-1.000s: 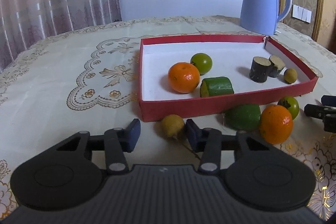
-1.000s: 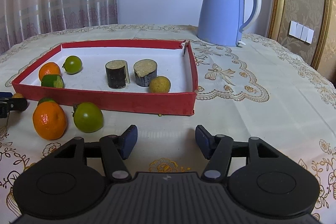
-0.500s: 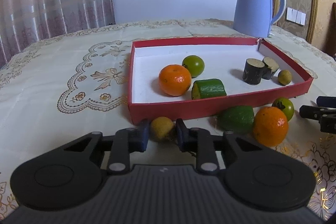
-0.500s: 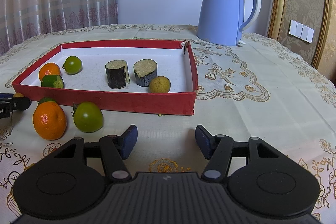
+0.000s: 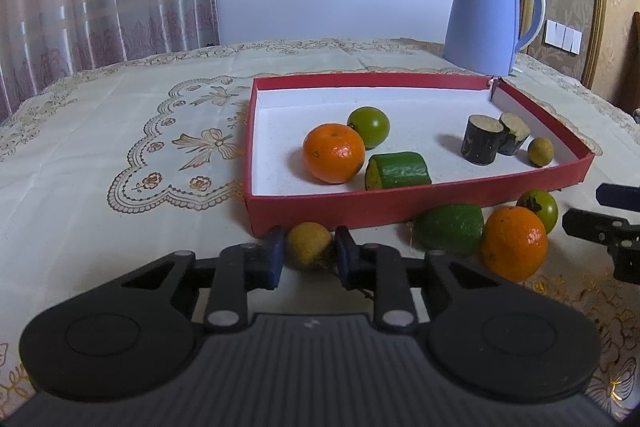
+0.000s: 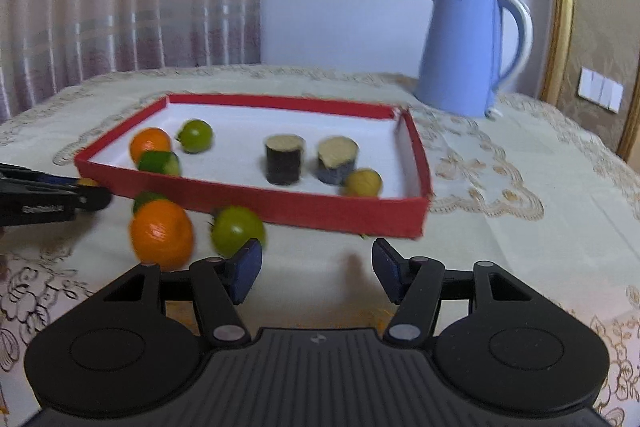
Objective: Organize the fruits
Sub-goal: 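Close the left gripper on the small yellow fruit, then grasp the green tomato with the right gripper while left holds the yellow fruit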
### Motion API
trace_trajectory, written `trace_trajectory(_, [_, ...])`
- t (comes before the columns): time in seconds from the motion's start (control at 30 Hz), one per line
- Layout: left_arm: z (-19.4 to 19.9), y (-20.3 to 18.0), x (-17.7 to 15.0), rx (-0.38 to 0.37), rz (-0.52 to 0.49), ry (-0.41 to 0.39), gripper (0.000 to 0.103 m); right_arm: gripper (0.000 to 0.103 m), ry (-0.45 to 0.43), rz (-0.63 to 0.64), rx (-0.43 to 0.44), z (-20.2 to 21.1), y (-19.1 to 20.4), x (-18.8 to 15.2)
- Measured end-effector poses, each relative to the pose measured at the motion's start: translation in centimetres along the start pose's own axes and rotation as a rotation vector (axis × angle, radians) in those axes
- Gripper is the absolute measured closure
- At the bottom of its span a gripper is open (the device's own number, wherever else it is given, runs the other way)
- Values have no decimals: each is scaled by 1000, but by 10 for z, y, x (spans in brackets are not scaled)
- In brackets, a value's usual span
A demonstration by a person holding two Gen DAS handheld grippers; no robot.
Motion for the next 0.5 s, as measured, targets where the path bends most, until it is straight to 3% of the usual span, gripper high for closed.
trace_trajectory(0.5, [0, 1, 0, -6, 9, -3, 79, 43, -27, 23, 47, 1, 24, 12])
Point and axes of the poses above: each gripper's, at about its wrist camera, not at the fingertips, and z roughly against the way its jaws point, y to its left, x to its top, the point moved 2 cm from there along -z, roughly the way its jaws point, and after that the axes turned 8 degrees about -x, right-handed, at the moved point
